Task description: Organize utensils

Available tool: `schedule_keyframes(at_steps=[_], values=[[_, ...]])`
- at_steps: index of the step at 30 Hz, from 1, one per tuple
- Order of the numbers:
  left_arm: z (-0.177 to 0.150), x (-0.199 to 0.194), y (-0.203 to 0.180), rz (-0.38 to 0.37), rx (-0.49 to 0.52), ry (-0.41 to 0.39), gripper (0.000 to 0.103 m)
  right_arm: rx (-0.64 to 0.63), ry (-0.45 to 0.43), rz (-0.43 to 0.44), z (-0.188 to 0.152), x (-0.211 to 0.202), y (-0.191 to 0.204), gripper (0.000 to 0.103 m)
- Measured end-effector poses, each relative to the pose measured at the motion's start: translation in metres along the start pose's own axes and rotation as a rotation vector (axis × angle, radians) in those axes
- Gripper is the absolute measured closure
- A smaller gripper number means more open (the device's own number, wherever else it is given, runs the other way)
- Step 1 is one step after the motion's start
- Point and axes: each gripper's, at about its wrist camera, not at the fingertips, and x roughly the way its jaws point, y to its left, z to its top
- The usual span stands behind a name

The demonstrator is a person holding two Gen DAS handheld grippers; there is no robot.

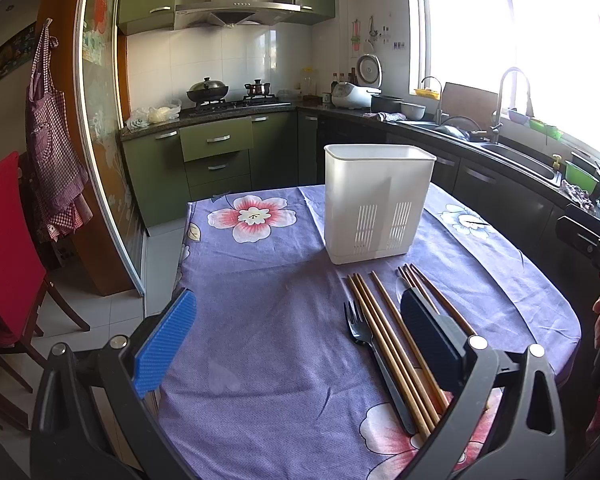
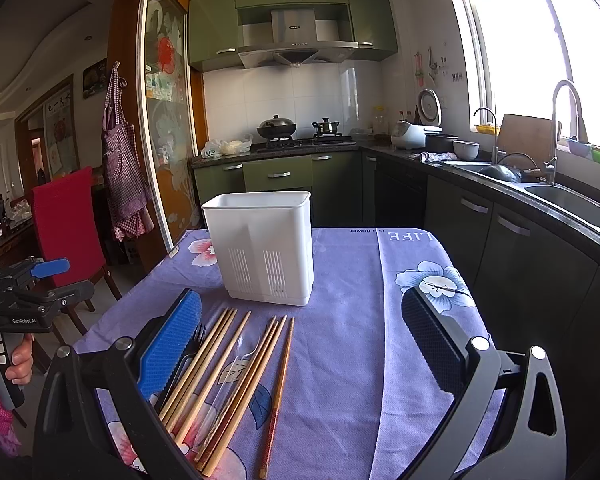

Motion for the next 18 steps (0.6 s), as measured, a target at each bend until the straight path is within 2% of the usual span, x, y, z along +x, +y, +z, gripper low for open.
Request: schedule_keyframes(at_steps=[13,18], values=[[-0.001,0.005,-0.004,-0.002,0.003,0.018,0.006,0.006,0.033,-0.006,-0.001,0.007,-0.002,0.004],[0.006,0.022,-0.007,-0.001,-0.002,0.096,0.006,-0.027,0.094,-0.054,0.003,0.021,-0.006,0.004]])
